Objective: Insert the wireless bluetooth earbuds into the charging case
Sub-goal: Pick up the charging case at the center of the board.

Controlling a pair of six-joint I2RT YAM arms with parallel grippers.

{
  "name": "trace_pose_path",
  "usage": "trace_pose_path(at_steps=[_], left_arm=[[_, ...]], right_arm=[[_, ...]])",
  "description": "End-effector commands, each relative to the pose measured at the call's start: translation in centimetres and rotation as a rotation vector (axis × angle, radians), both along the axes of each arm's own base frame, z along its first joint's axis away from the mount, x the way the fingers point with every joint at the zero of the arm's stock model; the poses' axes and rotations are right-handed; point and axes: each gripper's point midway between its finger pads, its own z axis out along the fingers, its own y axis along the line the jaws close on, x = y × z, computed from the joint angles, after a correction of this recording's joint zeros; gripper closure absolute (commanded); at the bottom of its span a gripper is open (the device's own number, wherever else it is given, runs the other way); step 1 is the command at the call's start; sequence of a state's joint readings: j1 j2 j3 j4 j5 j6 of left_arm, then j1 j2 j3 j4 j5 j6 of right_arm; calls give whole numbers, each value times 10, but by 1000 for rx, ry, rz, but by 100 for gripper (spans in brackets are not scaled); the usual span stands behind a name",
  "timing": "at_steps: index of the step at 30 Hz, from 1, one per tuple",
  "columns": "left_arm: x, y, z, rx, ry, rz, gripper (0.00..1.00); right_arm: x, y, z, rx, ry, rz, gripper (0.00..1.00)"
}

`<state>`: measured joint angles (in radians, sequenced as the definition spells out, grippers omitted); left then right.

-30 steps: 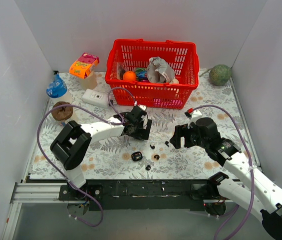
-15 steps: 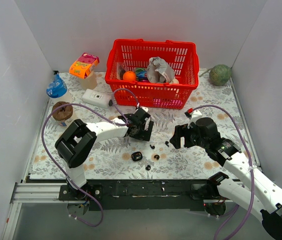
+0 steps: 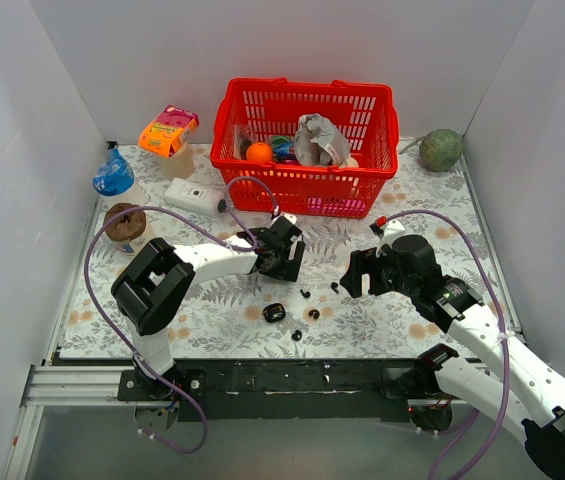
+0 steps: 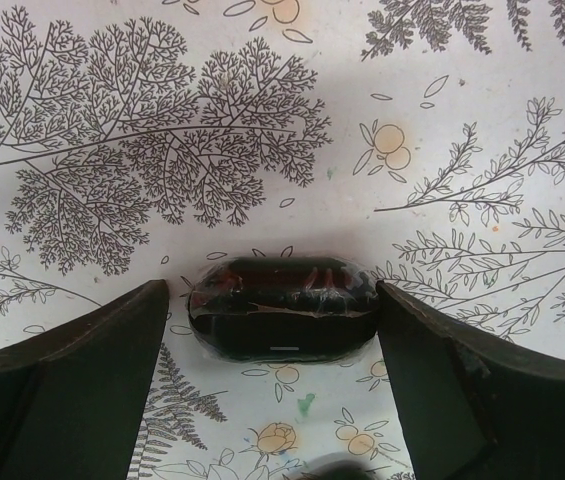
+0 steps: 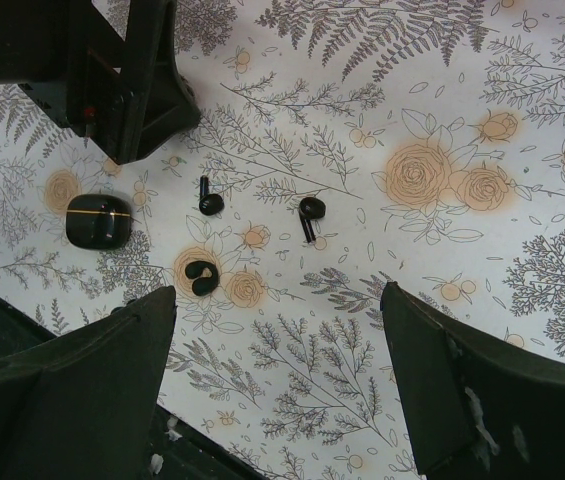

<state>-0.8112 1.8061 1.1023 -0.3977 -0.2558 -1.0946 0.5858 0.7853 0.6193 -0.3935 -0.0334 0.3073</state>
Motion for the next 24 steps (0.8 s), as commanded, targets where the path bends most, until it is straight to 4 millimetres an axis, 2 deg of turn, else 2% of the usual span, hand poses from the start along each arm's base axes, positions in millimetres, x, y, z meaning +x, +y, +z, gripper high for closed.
trace_pose_path(at_steps=[1, 6, 10, 11, 17, 19, 20, 21, 22, 24], left_arm=[[-9, 5, -6, 30, 30, -25, 16], [-12, 5, -7, 32, 37, -44, 16], [-17, 7, -13, 36, 52, -55, 24], [-18, 7, -13, 35, 56, -57, 33], [-19, 5, -12, 18, 49, -62, 50], [-18, 6, -4, 5, 27, -59, 62], [-14, 4, 1, -8, 2, -52, 69], [-12, 3, 9, -25, -21, -48, 89], [-9, 2, 24, -61, -60, -46, 97], [-8, -2, 39, -125, -119, -55, 100]], right_arm=[[5, 6, 16, 23, -48, 18, 9], [5, 5, 14, 21, -46, 16, 9], [5, 5, 13, 20, -47, 15, 9], [5, 5, 13, 22, -49, 15, 9], [4, 4, 13, 21, -48, 13, 9], [4, 5, 15, 26, -48, 16, 9], [4, 7, 18, 33, -50, 18, 9], [5, 8, 21, 37, -49, 21, 9], [7, 11, 30, 49, -57, 26, 9], [5, 18, 41, 73, -56, 60, 9]])
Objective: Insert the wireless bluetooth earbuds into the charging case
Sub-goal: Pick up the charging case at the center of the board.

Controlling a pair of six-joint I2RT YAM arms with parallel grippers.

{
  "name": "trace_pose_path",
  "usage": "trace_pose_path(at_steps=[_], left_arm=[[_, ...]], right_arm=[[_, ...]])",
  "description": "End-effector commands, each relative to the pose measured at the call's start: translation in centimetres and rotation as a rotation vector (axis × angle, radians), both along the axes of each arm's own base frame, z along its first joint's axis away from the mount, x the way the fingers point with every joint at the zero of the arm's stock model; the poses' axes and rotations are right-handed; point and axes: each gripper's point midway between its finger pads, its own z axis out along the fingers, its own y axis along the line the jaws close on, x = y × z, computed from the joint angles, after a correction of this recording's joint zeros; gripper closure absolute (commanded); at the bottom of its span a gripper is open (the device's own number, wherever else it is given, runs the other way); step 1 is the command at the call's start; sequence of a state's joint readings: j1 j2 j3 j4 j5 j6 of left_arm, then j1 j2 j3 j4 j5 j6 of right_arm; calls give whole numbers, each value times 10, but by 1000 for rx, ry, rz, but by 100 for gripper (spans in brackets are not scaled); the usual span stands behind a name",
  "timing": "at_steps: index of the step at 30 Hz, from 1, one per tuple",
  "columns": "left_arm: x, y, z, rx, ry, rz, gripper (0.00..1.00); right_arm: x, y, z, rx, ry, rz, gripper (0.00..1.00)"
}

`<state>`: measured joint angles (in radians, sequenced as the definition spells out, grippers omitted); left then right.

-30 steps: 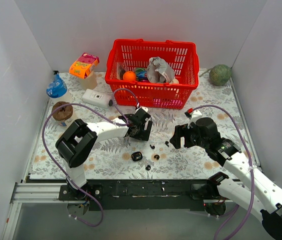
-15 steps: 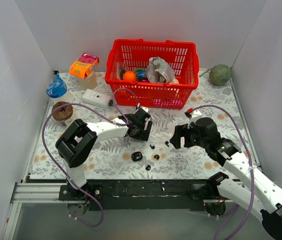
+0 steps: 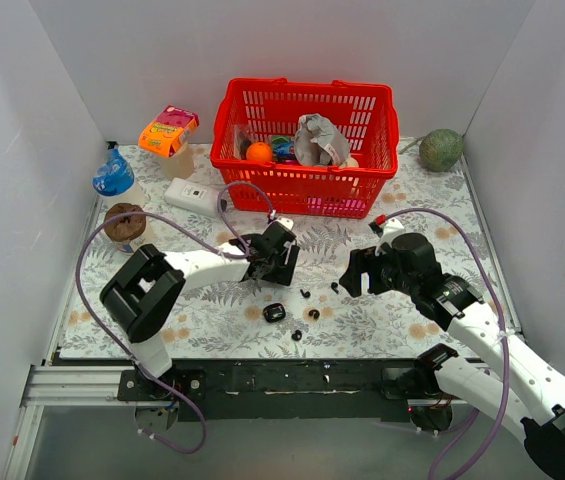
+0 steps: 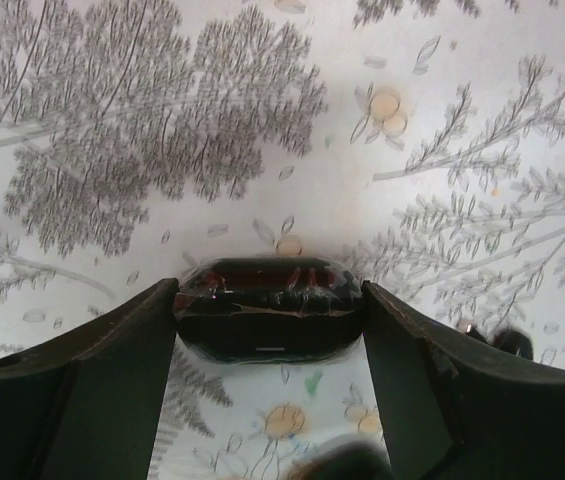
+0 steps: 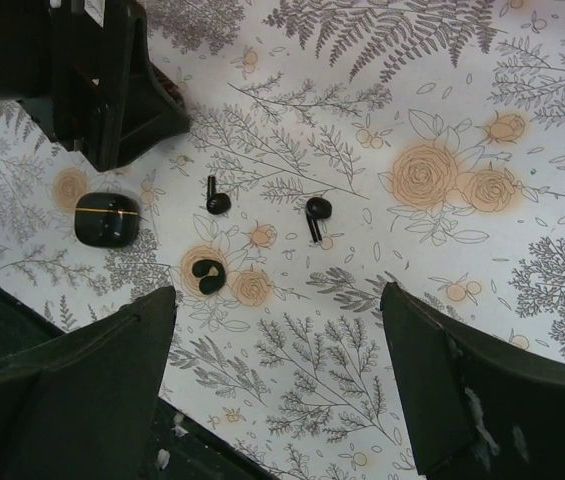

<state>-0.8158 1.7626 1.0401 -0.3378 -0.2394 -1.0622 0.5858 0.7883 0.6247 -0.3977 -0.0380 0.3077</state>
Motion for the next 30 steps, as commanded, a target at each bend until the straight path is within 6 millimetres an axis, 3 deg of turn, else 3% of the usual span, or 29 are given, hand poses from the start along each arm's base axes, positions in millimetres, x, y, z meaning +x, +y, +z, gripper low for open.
trace_pose_path(at_steps=[1, 2, 6, 7, 8, 9, 10, 11, 12, 14, 22, 30], left_arm=[[-2, -6, 62, -171, -148, -25, 100], [-4, -7, 64, -216, -181, -33, 100], [-23, -18, 103, -444, -333, -153, 100], [-35, -23, 105, -500, -342, -208, 100], [-38, -31, 142, -624, -456, -248, 100], [-52, -21, 122, -629, -457, -271, 100], [-67, -26, 126, -686, -478, -352, 100], [-73, -29, 162, -807, -626, -407, 100], [-92, -15, 145, -822, -652, -443, 100], [-105, -7, 174, -899, -820, -506, 100], [-118, -21, 184, -804, -923, -676, 100], [-120, -28, 202, -757, -993, -708, 100]], right_arm=[[6, 22, 42, 74, -49, 71, 9], [2, 32, 56, 108, -56, 132, 10], [0, 52, 74, 120, -32, 212, 10], [-1, 57, 77, 120, -25, 225, 5], [0, 59, 80, 120, -29, 220, 2], [1, 63, 88, 136, -50, 233, 2], [0, 66, 89, 143, -47, 244, 2], [-1, 69, 91, 152, -40, 255, 2], [-1, 72, 97, 161, -43, 268, 2], [-3, 79, 94, 156, -2, 296, 2], [-29, 124, 83, 29, 85, 397, 2], [-29, 135, 80, 35, 91, 361, 2]])
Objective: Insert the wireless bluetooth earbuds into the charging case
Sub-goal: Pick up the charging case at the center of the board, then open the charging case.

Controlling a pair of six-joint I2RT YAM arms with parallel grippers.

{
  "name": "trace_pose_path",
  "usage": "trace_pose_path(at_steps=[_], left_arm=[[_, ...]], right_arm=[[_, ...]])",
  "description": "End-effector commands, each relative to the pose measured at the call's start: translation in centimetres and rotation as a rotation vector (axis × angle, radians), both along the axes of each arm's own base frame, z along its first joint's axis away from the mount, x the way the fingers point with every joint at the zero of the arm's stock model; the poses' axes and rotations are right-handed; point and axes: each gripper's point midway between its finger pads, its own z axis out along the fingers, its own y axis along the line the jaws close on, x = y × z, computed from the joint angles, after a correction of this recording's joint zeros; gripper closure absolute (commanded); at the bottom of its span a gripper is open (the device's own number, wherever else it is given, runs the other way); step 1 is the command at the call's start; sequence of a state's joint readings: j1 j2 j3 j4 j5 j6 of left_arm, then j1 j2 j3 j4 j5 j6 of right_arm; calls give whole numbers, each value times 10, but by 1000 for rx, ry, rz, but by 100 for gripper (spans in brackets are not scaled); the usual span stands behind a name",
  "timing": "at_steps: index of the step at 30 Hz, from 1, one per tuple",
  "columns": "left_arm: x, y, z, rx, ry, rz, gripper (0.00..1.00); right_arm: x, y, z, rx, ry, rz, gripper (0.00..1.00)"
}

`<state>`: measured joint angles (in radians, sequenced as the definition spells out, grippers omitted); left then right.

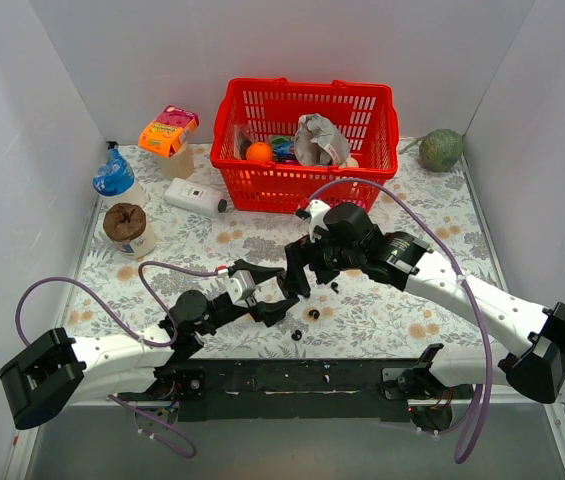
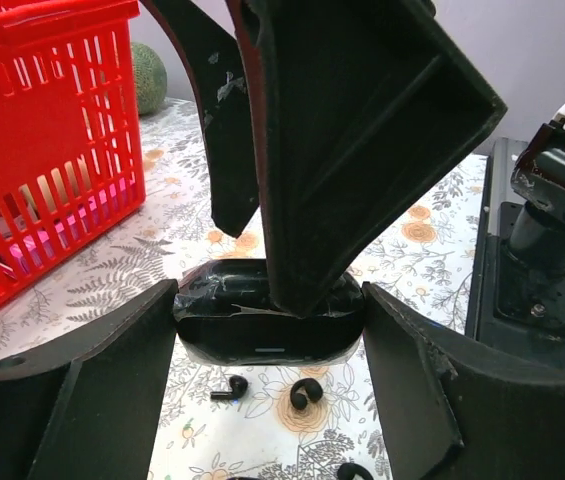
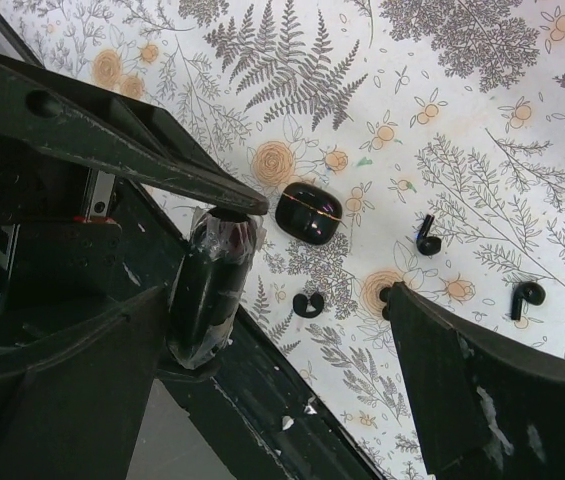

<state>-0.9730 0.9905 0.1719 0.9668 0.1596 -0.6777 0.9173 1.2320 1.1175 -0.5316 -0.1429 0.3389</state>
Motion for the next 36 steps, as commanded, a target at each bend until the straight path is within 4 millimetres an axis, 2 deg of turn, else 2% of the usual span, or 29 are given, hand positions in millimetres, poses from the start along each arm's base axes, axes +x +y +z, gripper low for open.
trace_pose_path(at_steps=[1, 9, 15, 22, 31, 36], left_arm=[[1, -2, 24, -13, -97, 13, 100], [-3, -5, 28, -6, -106, 6, 100], [-3, -4, 26, 1, -107, 18, 100], [-2, -1, 23, 5, -104, 32, 100], [-2, 2, 22, 5, -100, 46, 100], [0, 3, 19, 10, -92, 55, 100]], right_arm=[[6, 6, 15, 25, -27, -37, 3], [3, 9, 10, 14, -16, -33, 6], [5, 1, 3, 0, -18, -74, 8], [9, -8, 13, 9, -49, -125, 13], [16, -18, 16, 0, -80, -186, 14], [13, -13, 40, 89, -112, -167, 14]])
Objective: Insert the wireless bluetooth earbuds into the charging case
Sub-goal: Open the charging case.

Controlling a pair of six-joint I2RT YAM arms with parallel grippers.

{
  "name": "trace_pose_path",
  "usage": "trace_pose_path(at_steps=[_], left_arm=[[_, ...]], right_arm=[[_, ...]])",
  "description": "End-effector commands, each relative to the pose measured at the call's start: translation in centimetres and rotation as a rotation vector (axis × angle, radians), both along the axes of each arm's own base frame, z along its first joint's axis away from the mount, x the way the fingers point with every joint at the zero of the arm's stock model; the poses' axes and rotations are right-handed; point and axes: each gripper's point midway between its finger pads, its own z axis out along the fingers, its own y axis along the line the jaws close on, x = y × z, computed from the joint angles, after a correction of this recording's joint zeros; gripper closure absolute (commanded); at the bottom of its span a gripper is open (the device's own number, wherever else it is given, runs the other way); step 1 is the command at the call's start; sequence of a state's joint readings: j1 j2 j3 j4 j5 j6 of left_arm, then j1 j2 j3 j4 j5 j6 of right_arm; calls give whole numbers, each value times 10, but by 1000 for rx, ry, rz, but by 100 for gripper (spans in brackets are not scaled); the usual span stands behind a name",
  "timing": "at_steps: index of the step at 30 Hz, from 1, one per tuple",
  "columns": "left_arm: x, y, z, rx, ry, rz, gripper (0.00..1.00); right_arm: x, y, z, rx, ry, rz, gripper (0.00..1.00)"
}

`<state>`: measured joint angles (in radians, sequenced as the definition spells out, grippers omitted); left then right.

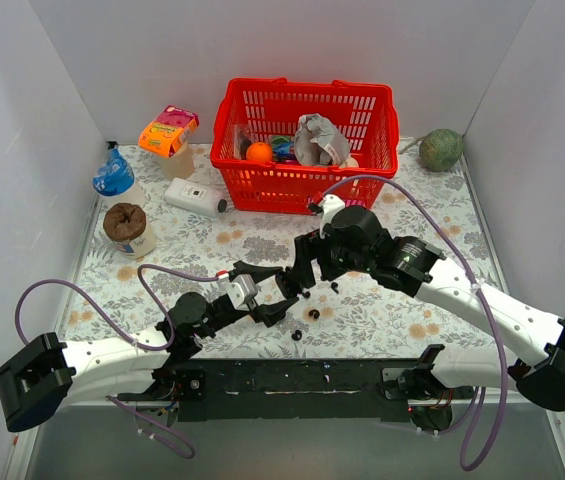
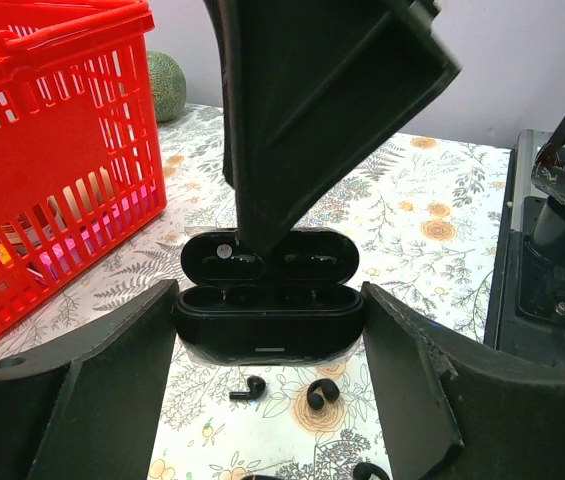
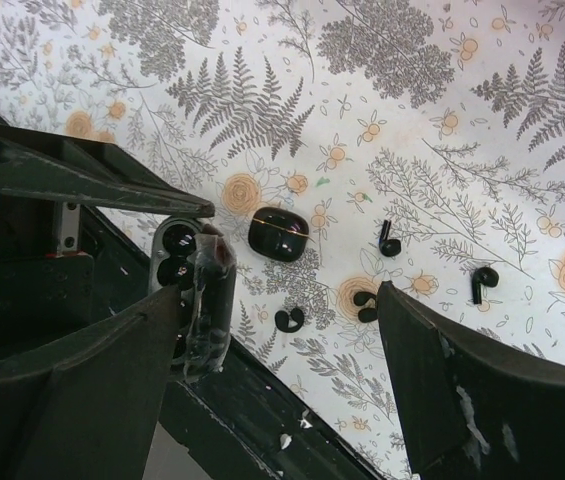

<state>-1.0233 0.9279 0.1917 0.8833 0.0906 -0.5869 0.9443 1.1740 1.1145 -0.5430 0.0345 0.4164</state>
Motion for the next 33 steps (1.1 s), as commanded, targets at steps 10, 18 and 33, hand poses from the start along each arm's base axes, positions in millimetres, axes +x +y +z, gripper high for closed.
trace_pose_path(at_steps=[10, 18, 33], left_arm=[[7, 1, 9, -16, -17, 38, 100], [7, 1, 9, -14, -19, 40, 100], [7, 2, 9, -12, -19, 45, 100]], right_arm=[[-4, 20, 23, 97, -7, 70, 51], [-5, 24, 19, 95, 7, 86, 48], [-5, 25, 8, 77, 20, 88, 53]])
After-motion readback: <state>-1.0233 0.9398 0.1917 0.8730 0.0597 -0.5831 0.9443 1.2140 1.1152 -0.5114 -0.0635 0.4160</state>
